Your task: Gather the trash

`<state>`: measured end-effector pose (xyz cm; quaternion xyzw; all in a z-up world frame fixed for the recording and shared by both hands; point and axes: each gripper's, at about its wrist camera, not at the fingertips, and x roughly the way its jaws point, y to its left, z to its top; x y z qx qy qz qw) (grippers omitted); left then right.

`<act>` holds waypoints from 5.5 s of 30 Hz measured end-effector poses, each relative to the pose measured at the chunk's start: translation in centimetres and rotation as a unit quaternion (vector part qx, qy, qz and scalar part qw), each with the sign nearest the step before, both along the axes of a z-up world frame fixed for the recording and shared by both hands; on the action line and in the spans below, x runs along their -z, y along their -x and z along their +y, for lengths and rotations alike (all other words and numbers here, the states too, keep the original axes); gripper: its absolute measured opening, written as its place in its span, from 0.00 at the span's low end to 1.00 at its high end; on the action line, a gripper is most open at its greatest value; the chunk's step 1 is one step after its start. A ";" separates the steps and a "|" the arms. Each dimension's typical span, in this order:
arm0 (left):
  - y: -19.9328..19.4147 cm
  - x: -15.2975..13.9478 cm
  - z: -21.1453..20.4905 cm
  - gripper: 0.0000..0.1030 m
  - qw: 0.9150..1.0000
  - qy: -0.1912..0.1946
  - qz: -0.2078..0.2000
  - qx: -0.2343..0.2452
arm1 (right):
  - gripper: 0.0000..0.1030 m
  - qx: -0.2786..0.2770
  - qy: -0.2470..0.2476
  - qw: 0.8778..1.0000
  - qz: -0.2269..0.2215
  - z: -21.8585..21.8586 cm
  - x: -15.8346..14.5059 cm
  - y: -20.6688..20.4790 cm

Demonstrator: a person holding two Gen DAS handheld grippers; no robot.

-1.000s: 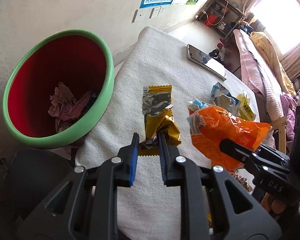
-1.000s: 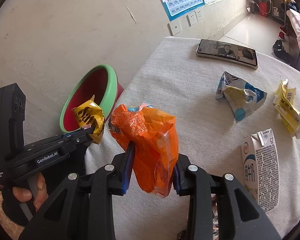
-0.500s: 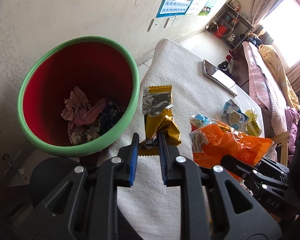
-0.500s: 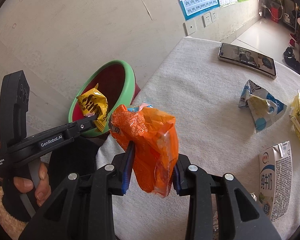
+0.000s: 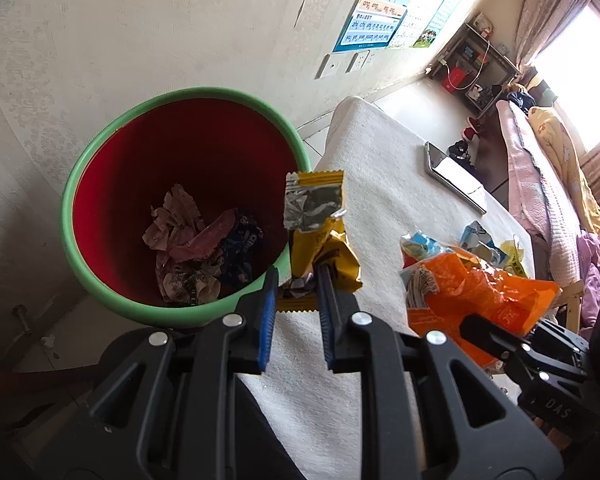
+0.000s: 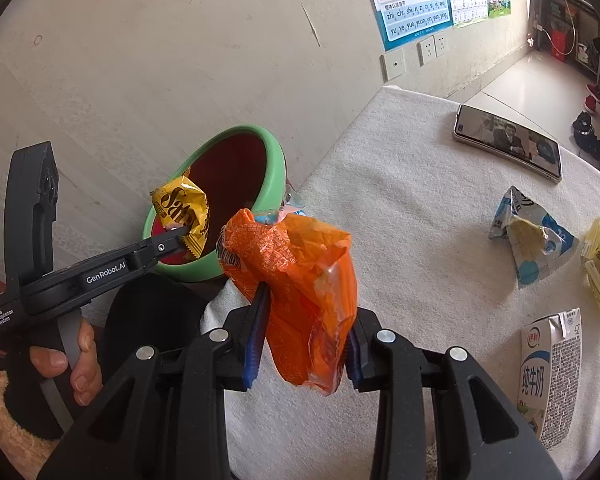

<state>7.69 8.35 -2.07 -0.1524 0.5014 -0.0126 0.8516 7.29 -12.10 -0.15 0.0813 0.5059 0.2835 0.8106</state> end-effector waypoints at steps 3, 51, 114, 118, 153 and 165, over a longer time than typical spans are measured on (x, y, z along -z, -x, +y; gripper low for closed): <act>0.0 -0.2 0.6 0.18 1.000 -0.002 -0.003 -0.006 | 0.31 -0.006 0.001 1.000 -0.005 0.6 -0.4 -0.2; -2.0 -0.3 8.7 0.18 0.994 -0.054 -0.005 -0.093 | 0.32 -0.053 -0.027 0.998 -0.017 9.9 -2.2 -6.0; 12.2 7.2 -23.3 0.27 0.883 -0.063 0.108 0.451 | 0.68 0.161 0.058 0.985 0.013 -17.5 2.9 2.7; 8.7 6.5 -20.3 0.26 0.922 -0.059 0.099 0.370 | 0.68 0.169 0.061 0.984 0.017 -17.7 3.1 2.7; 1.7 2.1 -10.4 0.79 0.990 -0.064 -0.028 0.126 | 0.68 0.165 0.105 0.979 0.055 -17.2 6.3 2.4; 0.3 3.0 -10.0 0.79 0.990 -0.077 -0.012 0.119 | 0.36 0.174 0.077 0.981 0.032 -17.3 4.6 2.5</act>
